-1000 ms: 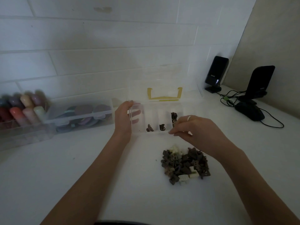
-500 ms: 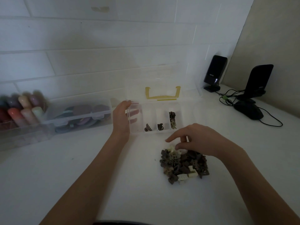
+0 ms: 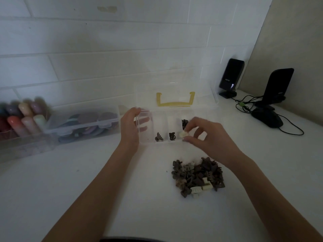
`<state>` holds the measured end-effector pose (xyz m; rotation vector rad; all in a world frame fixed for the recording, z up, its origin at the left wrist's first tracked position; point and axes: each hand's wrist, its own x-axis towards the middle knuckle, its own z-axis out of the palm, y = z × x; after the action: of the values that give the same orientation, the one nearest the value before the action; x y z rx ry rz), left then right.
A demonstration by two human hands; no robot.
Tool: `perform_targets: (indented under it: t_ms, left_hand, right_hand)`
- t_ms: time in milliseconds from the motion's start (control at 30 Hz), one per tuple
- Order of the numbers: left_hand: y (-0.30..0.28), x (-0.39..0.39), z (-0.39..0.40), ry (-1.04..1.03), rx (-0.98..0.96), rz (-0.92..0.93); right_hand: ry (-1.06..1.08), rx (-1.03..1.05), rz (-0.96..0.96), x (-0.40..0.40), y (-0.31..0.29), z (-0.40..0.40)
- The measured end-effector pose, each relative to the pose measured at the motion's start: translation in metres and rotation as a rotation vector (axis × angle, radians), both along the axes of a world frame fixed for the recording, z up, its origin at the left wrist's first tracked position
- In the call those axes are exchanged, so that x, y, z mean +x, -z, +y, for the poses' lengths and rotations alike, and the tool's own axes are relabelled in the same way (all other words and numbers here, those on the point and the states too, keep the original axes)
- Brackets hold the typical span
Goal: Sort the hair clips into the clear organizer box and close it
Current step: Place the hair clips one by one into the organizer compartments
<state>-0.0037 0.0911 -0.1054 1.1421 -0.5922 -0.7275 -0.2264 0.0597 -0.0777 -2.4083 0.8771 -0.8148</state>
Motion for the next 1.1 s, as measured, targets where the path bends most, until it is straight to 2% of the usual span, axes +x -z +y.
perform_targets:
  t_ms: [167, 400, 467, 600, 700, 900, 1100]
  left_hand:
    - [0.0, 0.006, 0.0, 0.03, -0.004, -0.018]
    - [0.0, 0.007, 0.003, 0.049, -0.025, -0.023]
    - [0.0, 0.006, 0.003, 0.068, -0.029, -0.018]
    - [0.0, 0.006, 0.001, 0.095, -0.016, -0.011]
    - [-0.001, 0.007, 0.001, 0.097, -0.018, -0.009]
    - [0.0, 0.006, 0.001, 0.079, -0.003, -0.03]
    - [-0.002, 0.006, 0.002, 0.072, 0.005, -0.043]
  right_hand:
    - [0.165, 0.042, -0.201, -0.003, 0.007, -0.006]
    - [0.268, -0.204, -0.088, 0.005, 0.013, 0.001]
    - [0.258, -0.247, -0.106, 0.005, 0.015, 0.0]
    - [0.156, -0.314, 0.028, 0.003, 0.02, -0.007]
    - [0.111, -0.377, 0.03, -0.001, 0.016, -0.008]
    - [0.083, -0.537, 0.267, 0.001, 0.024, -0.013]
    - [0.039, -0.394, 0.089, -0.001, 0.013, -0.004]
